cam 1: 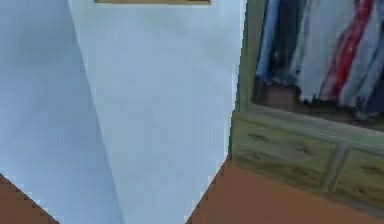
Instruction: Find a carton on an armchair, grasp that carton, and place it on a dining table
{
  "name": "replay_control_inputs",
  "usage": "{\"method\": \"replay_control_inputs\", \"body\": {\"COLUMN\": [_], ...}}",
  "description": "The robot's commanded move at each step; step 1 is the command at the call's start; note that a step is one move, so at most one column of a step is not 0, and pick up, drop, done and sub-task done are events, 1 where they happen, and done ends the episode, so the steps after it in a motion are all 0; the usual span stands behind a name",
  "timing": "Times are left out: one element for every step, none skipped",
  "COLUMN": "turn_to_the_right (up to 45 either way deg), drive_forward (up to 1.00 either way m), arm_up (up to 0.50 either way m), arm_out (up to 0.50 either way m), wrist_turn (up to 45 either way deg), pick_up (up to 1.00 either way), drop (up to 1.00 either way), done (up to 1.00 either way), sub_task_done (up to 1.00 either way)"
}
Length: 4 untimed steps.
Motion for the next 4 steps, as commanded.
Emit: {"method": "replay_control_inputs", "body": {"turn_to_the_right": [-45.0, -15.0, 0.0, 0.0], "drive_forward": [0.00, 0.00, 0.30, 1.00], "arm_up": [0.00, 0.00, 0.00, 0.00], "arm_out": [0.00, 0.00, 0.00, 0.00], "wrist_turn": [0.0, 0.0, 0.0, 0.0], "pick_up": [0.00, 0.00, 0.00, 0.00], "drop": [0.00, 0.00, 0.00, 0.00], "done": [0.00, 0.00, 0.00, 0.00], "sub_task_done": [0.00, 0.00, 0.00, 0.00]}}
